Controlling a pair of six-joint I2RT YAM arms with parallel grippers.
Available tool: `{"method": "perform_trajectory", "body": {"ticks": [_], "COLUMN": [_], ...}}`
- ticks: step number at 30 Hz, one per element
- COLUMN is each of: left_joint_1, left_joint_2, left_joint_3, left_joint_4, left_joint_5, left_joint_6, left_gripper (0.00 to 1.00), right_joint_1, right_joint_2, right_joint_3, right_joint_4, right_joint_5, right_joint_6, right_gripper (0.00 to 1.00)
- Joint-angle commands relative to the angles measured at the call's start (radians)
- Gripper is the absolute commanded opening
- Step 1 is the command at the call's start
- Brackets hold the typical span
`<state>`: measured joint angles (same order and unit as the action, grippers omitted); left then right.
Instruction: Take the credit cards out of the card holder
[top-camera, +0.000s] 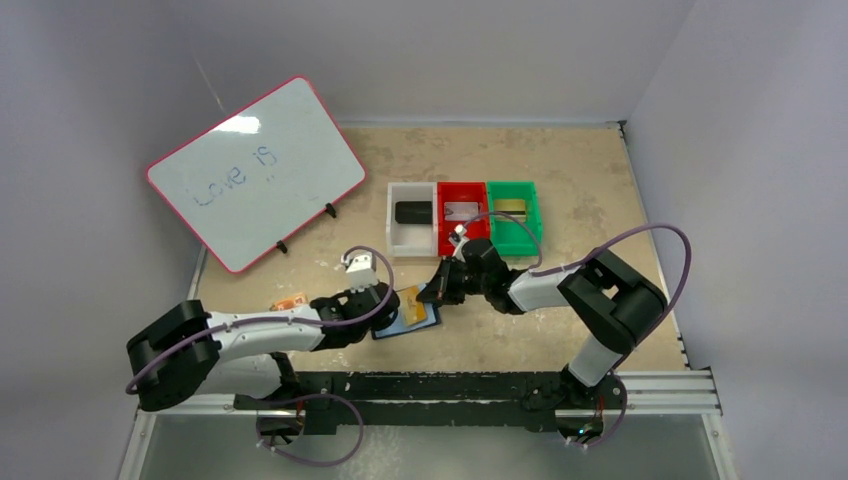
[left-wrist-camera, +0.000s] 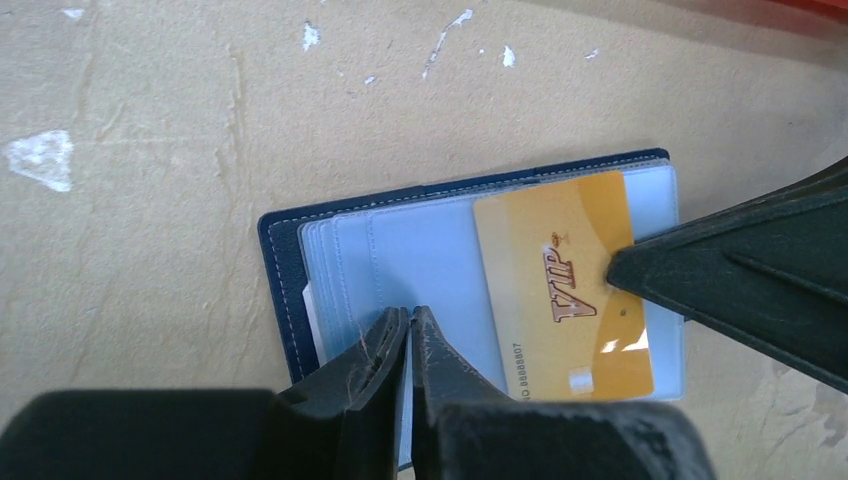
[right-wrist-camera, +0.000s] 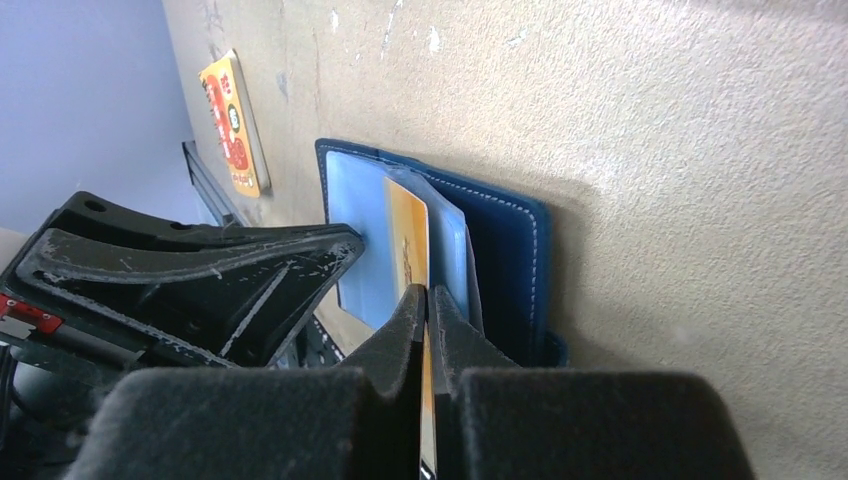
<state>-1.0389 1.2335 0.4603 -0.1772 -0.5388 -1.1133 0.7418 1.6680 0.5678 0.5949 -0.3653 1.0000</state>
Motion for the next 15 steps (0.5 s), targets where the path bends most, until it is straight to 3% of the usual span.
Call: {"method": "perform_trajectory", "body": {"ticks": [1, 7, 15], "left_joint_1": [0.006, 0.005, 0.004], "left_joint_2": [-0.056, -0.165, -0.07], "left_joint_3": [0.024, 0.12, 0.114], "left_joint_4": [-0.145, -0.194, -0.003], "left_joint_5": [-0.035, -0.049, 0.123], "left_joint_6": [0.034, 0.058, 0.078], "left_gripper": [0.11, 0.32, 0.31], "right_joint_1": [-0.005, -0.004, -0.004], "right_joint_2": [0.0, 0.014, 0.014], "right_joint_3": [-0.011, -0.032, -0.044], "right_joint_4": [0.006, 0.056, 0.075], "right_joint_5": [0.007, 0.009, 0.028], "right_joint_6": [-0.021, 0.017, 0.038], "right_gripper": [0.0, 0.0, 0.0]}}
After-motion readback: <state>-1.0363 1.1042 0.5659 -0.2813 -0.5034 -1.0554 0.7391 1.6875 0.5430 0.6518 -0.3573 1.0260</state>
